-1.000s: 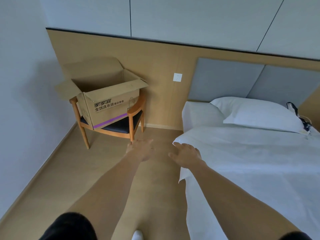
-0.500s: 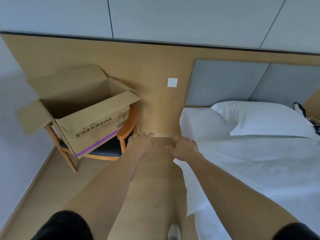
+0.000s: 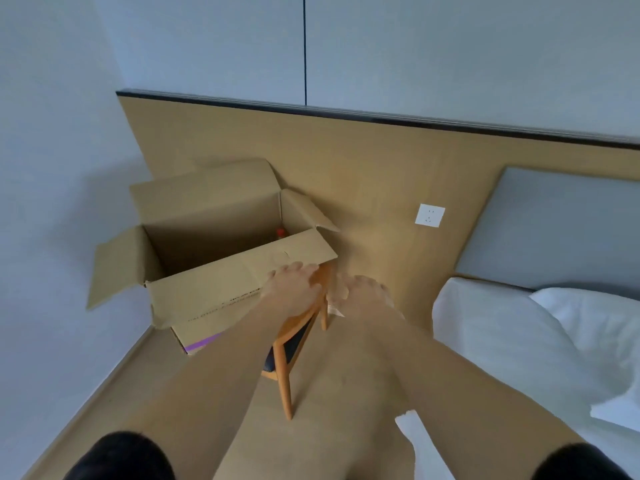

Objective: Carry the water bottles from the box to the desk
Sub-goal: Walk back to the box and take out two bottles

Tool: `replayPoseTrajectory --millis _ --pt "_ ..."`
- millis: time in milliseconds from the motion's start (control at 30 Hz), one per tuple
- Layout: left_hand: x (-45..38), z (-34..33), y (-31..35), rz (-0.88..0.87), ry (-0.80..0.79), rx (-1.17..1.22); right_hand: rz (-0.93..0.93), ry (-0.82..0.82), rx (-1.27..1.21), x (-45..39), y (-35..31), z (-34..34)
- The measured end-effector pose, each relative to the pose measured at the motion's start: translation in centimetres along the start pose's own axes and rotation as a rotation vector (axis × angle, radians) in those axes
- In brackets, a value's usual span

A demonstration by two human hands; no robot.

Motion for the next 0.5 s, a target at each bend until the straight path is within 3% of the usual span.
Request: replayPoseTrajectory --millis 200,500 --pt "-6.3 1.4 -1.7 0.147 0.057 0.027 0.111 0.011 0.016 -9.2 0.0 2.8" --pt "-10.3 2.1 -8.8 0.346 0.079 0.027 0.273 -0.004 0.014 -17.5 -4.5 1.9"
Point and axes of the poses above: each hand's wrist, its own x-axis away from the middle knuckle, its own z-axis out of the back of the hand, y = z × x, the point moved 1 cm from there along -x, towards the middle knuckle, and after that the axes turned 2 degrees about -z, right-handed, at the moved point
